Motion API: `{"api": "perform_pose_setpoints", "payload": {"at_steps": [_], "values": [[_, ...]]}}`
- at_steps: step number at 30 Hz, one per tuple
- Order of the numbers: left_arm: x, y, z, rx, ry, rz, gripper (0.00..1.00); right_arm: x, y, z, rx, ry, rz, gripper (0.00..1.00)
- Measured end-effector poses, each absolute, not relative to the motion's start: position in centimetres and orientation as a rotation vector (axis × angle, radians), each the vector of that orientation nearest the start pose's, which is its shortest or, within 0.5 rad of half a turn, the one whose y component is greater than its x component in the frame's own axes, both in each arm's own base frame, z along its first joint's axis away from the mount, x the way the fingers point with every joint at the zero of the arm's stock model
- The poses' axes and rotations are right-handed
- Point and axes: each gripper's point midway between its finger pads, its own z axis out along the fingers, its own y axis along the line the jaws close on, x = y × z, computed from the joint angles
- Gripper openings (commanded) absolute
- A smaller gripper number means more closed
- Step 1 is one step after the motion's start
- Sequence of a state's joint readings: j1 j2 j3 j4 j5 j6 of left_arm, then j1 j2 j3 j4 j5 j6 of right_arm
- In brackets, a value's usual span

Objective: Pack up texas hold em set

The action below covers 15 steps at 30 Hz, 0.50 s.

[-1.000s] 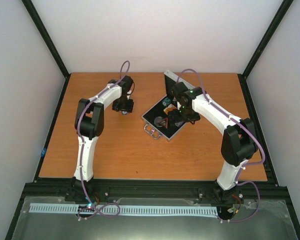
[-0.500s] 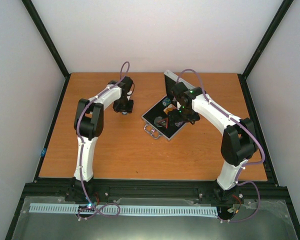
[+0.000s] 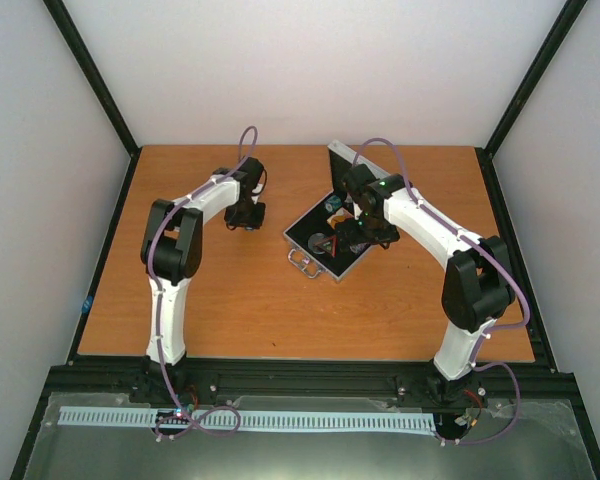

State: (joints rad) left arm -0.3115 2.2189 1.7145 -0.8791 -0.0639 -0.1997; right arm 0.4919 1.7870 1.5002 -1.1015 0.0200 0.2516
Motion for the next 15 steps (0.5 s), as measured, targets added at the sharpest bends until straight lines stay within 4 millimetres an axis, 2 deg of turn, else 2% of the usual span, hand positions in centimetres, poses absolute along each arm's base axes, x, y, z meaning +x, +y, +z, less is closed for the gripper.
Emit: {"api": "perform_pose_setpoints", "payload": {"at_steps": [9, 15], "values": [[44.99, -13.12, 2.21, 0.16, 2.932, 0.048, 0.28, 33.06, 17.44, 11.79, -0.353, 2.942, 0.08, 1.0], [43.99, -12.42, 2.25, 0.166, 2.972, 0.086, 0.28, 33.07, 17.45, 11.79, -0.353, 2.942, 0.081, 1.0]]}}
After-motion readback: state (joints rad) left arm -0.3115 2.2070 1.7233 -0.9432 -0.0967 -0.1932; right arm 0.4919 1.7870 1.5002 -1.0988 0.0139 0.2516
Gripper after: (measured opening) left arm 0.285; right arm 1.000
